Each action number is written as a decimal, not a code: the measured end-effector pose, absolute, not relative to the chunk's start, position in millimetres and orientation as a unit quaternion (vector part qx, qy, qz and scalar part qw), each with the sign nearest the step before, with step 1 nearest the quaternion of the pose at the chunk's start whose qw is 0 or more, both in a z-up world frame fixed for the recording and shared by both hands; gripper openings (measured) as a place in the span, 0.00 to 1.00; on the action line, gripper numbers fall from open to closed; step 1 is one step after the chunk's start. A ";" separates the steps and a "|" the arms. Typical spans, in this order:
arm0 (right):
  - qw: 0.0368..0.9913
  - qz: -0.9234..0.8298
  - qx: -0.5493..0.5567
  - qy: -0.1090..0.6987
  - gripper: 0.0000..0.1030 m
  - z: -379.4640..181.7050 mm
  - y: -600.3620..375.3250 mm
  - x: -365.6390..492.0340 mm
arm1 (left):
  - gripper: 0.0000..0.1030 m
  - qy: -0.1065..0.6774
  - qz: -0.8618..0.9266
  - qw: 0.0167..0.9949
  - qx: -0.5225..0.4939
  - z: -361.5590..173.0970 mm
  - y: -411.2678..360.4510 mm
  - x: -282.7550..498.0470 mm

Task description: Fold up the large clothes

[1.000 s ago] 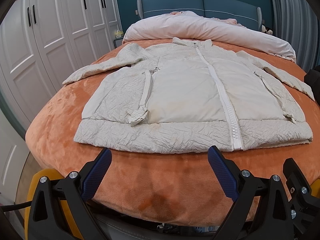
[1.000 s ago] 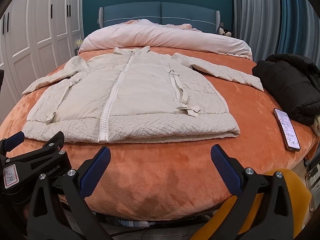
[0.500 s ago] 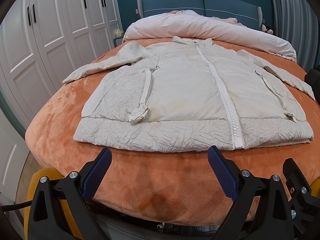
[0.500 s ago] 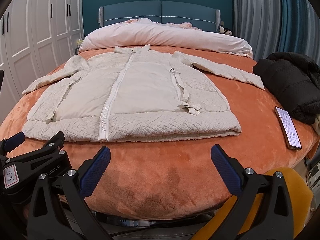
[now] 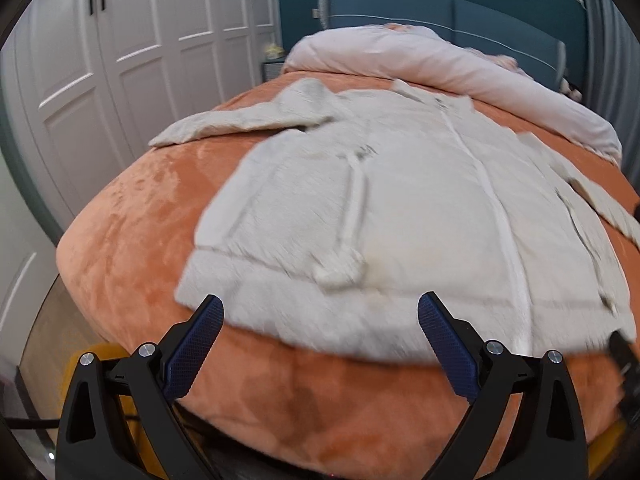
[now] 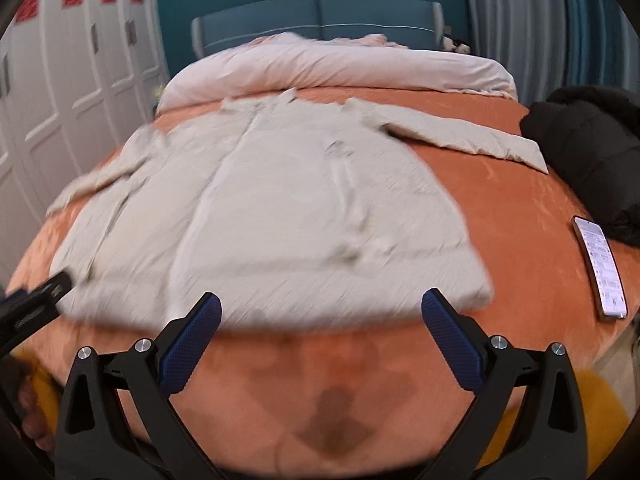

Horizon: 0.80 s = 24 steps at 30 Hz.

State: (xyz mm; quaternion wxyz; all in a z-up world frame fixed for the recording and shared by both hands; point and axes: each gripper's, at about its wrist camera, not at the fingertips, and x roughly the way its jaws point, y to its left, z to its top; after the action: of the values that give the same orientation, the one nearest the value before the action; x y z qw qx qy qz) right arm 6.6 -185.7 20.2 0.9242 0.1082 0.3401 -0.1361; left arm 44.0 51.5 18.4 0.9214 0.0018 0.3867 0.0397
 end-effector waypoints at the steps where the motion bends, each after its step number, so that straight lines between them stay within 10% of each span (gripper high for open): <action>1: 0.924 -0.145 0.122 0.333 0.95 23.3 -205.0 14.3 | 0.93 0.385 0.043 0.922 0.000 21.2 55.3 51.9; 24: 0.804 -0.352 0.377 0.296 0.96 -52.2 -560.3 178.5 | 0.93 0.408 0.077 0.909 0.038 -5.8 36.1 185.4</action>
State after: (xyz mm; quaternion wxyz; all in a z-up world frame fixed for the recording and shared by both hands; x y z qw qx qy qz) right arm 178.5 -560.3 -52.2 0.8041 0.3767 0.2964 -0.3517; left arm 185.4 36.1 -5.8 0.9088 0.0381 0.4084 0.0765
